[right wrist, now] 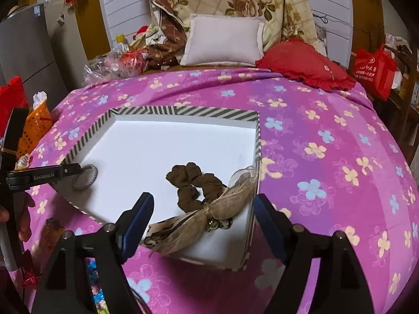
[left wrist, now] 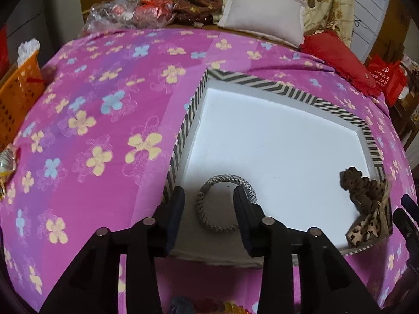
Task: Organize jewelry
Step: 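Lift both open tools out of the box, then grasp the red satin bow with the left tool while the right tool grasps the black hair tie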
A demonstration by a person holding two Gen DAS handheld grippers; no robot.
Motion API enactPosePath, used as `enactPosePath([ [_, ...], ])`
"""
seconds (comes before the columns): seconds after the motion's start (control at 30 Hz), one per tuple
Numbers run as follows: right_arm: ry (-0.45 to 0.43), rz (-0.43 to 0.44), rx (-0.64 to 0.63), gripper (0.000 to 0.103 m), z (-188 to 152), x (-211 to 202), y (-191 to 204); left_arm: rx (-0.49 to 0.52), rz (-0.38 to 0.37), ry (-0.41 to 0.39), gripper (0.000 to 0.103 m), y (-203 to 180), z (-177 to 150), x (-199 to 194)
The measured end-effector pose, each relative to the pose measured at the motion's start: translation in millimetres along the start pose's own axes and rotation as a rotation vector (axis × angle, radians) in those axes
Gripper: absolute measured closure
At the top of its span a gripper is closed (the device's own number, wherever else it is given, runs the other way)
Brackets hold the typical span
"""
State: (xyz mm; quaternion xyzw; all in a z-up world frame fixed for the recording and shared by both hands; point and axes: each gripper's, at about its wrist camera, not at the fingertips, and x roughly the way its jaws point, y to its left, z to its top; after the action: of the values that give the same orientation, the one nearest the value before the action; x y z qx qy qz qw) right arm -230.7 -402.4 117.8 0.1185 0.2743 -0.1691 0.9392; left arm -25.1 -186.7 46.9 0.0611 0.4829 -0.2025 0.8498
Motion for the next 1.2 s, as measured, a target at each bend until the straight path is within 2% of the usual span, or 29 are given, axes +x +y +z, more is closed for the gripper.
enactPosePath([
  [0.17,-0.038,0.02,-0.011,0.021,-2.2,-24.6,6.3,0.016,0.013,-0.055,0.084,0.9,-7.8,-29.7],
  [0.37,-0.067,0.042,-0.05,0.02,-16.5,-55.8,23.8,0.043,0.031,-0.114,0.084,1.3,-34.8,-70.4],
  [0.6,-0.074,0.062,-0.081,0.02,-42.7,-83.3,37.8,0.071,-0.022,-0.098,0.084,-1.9,-81.5,-94.4],
  [0.8,-0.051,0.1,-0.079,0.02,-65.3,-90.3,43.6,0.078,-0.043,-0.101,0.084,-7.1,-115.0,-109.2],
  [1.03,-0.022,0.131,-0.126,0.02,-83.6,-86.3,64.4,0.06,-0.026,-0.089,0.084,7.7,-141.3,-115.2],
  [1.1,-0.018,0.143,-0.127,0.022,-87.3,-84.8,68.4,0.051,-0.021,-0.078,0.084,14.7,-147.2,-113.6],
  [1.2,0.004,0.16,-0.133,0.031,-91.1,-78.4,75.4,0.03,-0.007,-0.064,0.084,24.8,-152.8,-110.6],
])
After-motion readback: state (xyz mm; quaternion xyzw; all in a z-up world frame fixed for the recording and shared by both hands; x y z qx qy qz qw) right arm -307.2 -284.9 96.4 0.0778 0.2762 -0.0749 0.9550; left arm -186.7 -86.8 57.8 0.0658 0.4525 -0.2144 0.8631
